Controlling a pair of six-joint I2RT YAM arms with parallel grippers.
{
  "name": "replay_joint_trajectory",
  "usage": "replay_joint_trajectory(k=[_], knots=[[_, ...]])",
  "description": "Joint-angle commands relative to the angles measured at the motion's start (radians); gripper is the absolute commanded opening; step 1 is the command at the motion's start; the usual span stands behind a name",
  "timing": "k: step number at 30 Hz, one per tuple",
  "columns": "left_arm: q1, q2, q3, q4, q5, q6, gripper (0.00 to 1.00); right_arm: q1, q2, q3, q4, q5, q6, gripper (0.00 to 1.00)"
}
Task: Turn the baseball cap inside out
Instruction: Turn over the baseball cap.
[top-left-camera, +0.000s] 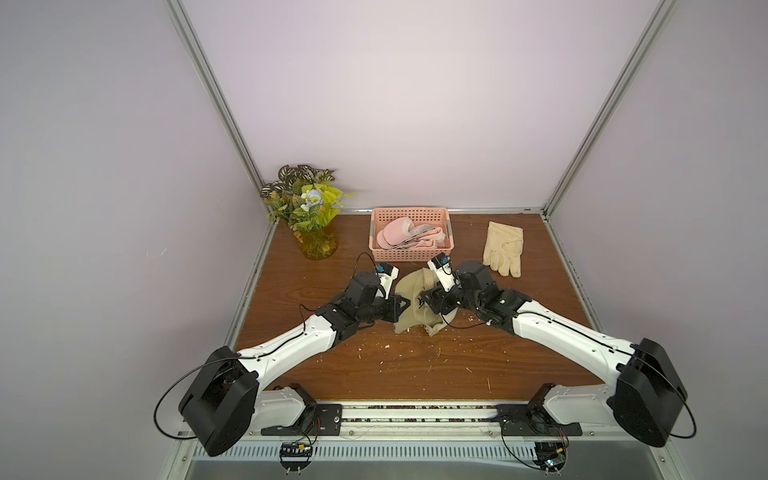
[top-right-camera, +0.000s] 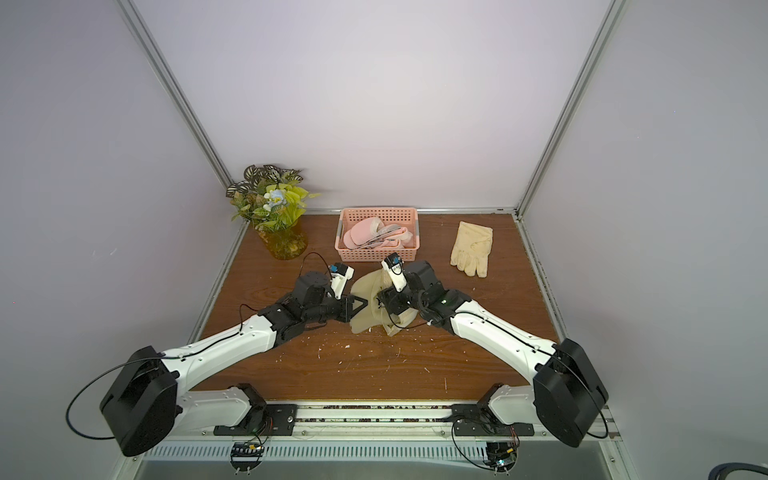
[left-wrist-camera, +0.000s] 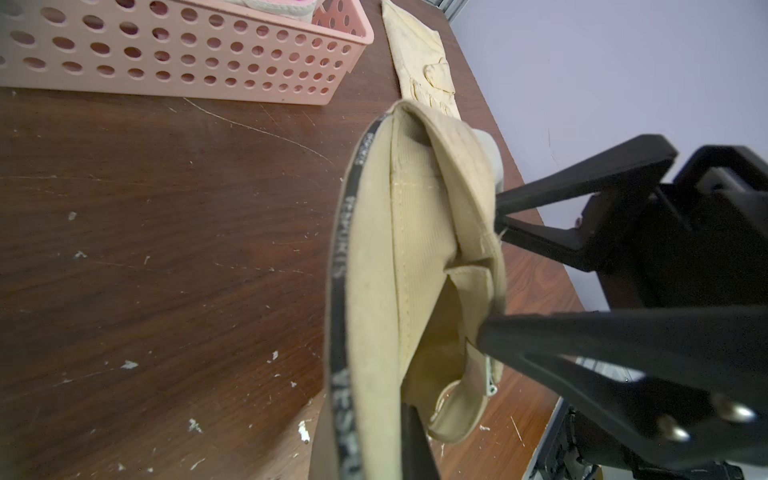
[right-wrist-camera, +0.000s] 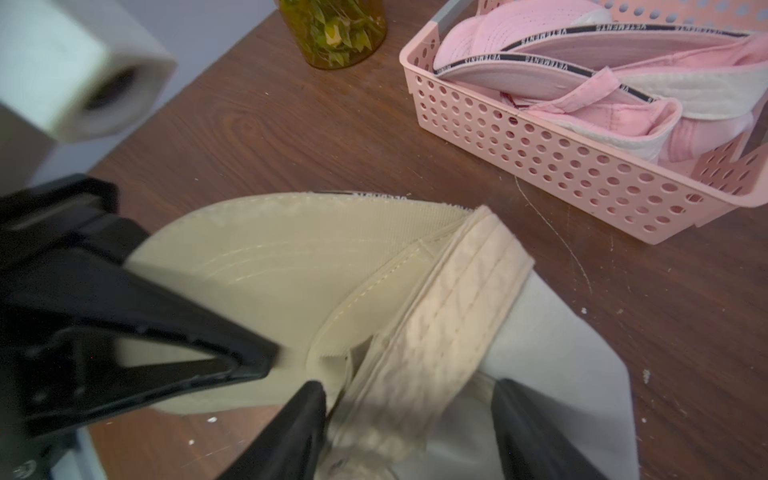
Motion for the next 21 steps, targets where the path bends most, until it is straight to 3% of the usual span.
replay_joint_trajectory(k=[1,7,10,16,21], knots=[[-0.01,-0.017,0.027,-0.041,0.005,0.015,0.0,0.004,0.043,0.051,0.026,0.154,0.047,0.61],[-0.01,-0.031,0.026,-0.089,-0.009,0.038,0.0,-0.017,0.092,0.042,0.007,0.325,0.078,0.45],[-0.01,-0.043,0.025,-0.116,-0.031,0.048,0.0,-0.053,0.097,0.017,-0.003,0.382,0.094,0.41],[-0.01,-0.053,0.014,-0.126,-0.038,0.059,0.0,-0.149,0.115,-0.03,0.004,0.407,0.098,0.41],[-0.009,-0.04,0.009,-0.113,-0.024,0.057,0.0,-0.164,0.127,-0.017,-0.009,0.417,0.076,0.5]])
